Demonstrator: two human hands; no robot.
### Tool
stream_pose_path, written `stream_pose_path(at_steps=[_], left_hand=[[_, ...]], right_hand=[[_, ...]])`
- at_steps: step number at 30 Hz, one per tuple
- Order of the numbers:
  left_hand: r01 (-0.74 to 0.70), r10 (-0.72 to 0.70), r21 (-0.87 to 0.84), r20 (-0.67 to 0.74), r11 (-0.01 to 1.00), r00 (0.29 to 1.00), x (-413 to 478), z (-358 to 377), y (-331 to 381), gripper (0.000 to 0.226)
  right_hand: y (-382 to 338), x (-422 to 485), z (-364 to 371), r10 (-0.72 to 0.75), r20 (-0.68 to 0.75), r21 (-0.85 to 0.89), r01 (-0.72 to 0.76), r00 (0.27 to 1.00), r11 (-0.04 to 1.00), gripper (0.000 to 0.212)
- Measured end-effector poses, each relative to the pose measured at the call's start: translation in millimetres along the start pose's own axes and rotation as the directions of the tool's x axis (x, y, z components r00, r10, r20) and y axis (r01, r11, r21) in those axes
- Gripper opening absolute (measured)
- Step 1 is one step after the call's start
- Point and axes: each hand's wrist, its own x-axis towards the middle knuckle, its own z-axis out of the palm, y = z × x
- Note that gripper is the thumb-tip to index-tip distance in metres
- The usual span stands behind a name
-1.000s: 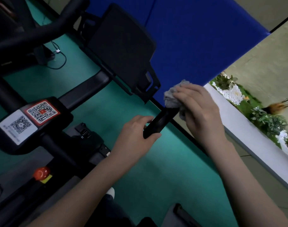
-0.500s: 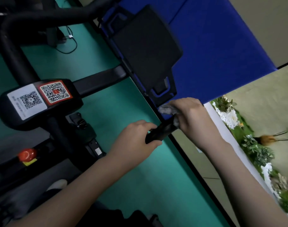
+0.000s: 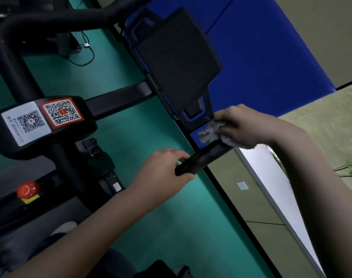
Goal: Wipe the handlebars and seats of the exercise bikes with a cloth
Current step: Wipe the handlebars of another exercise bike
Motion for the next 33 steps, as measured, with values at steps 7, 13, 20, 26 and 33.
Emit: stream_pose_path(at_steps=[7,13,20,26,33], left_hand=[[-0.028,0.028,-0.014,0.002,1.000,1.000,17,4,13,0.051],[-0.037,0.037,0.014,0.000,0.999,0.999,24,9,17,0.041],[-0.026,0.026,-0.019,-0.030,0.999,0.999,23,12,19,0.030],[-0.007,0.005,-0.048,-0.028,0.999,1.000,22,14,19,0.030],[-0.020,0.017,-0.067,-0.049,0.998,0.999,22,17,17,0.031]], right_hand=[[26,11,-15,-0.033,0.111,0.205,0.010,0.993,0.979,0.019],[46,4,-17,-0.057,0.049,0.398,0.033,0.997,0.917,0.014],[62,-25,20,0.120,-0.351,0.632,0.140,0.929,0.763,0.020],[33,-35,87,0.565,-0.670,0.728,0.274,0.481,0.629,0.031],[-8,-27,117,0.564,-0.808,0.587,0.302,0.171,0.751,0.048]])
